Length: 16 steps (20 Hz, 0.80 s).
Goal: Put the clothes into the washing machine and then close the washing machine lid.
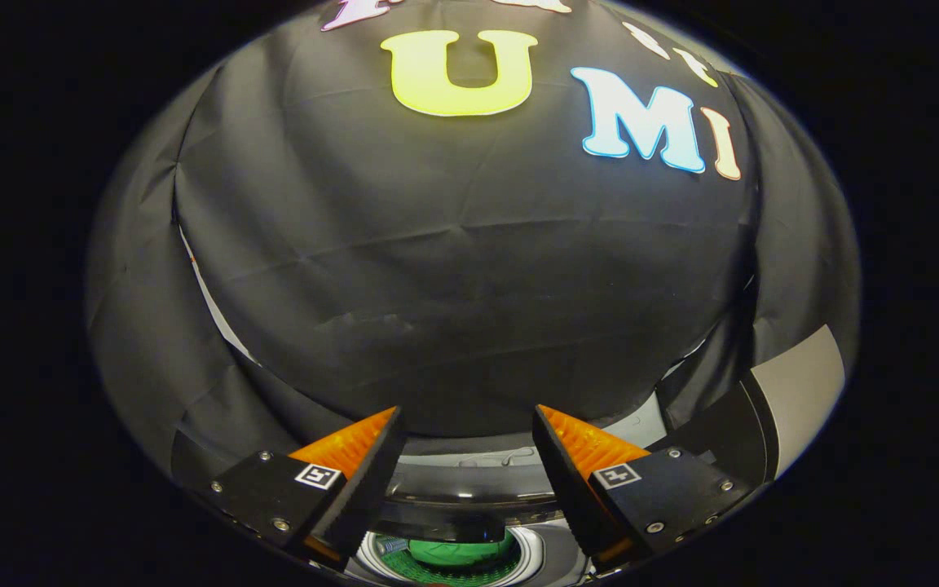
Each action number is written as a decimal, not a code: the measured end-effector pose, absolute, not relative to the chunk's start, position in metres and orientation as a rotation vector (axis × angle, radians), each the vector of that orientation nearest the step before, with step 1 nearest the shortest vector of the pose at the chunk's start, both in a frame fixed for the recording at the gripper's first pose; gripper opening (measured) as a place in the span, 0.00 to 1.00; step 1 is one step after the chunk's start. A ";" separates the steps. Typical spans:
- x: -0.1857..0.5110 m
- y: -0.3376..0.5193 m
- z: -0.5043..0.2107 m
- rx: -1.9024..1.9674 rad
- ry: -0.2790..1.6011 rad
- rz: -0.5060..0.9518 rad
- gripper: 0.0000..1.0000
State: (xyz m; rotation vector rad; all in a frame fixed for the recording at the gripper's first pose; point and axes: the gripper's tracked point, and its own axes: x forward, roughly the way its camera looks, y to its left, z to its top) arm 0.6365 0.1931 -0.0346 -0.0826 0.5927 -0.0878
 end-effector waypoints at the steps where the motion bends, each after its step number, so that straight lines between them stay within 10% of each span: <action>1: 0.636 0.193 -0.034 -0.082 0.585 -0.087 0.97; 16: 0.601 0.197 -0.032 -0.087 0.500 -0.085 0.97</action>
